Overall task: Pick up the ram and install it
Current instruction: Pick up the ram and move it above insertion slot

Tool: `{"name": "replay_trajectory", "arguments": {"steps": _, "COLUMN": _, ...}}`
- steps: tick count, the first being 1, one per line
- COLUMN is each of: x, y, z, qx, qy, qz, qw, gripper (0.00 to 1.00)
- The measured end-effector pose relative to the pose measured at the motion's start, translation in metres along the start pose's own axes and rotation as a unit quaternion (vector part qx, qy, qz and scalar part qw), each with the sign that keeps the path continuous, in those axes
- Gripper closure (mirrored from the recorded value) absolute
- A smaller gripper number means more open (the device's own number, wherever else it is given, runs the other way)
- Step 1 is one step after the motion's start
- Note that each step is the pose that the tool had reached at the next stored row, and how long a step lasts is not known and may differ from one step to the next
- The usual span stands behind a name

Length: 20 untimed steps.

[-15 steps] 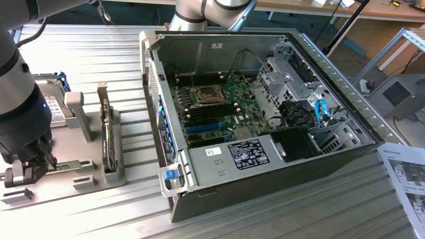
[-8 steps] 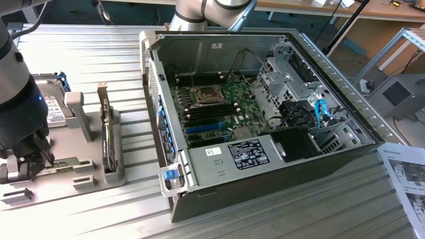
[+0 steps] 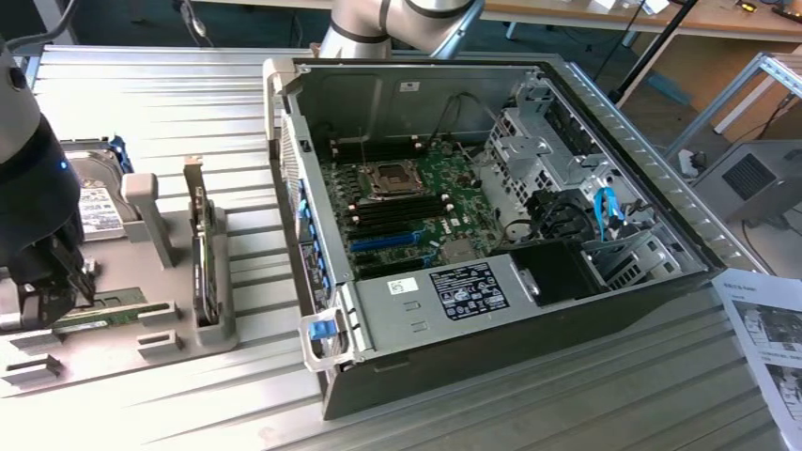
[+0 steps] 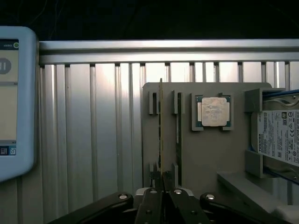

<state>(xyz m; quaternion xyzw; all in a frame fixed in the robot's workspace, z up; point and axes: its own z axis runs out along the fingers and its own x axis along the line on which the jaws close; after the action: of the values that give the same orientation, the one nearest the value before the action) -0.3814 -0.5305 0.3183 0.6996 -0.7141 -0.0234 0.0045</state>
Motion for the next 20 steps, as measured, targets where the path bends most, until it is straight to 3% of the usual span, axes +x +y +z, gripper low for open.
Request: {"name": "replay_trajectory", "arguments": {"steps": 20, "x": -0.001, "y": 0.0013, "z": -0.0327, "qx": 0.0000, "qy": 0.0000, "qz": 0.000, "qw": 1.0000, "gripper": 0.88}}
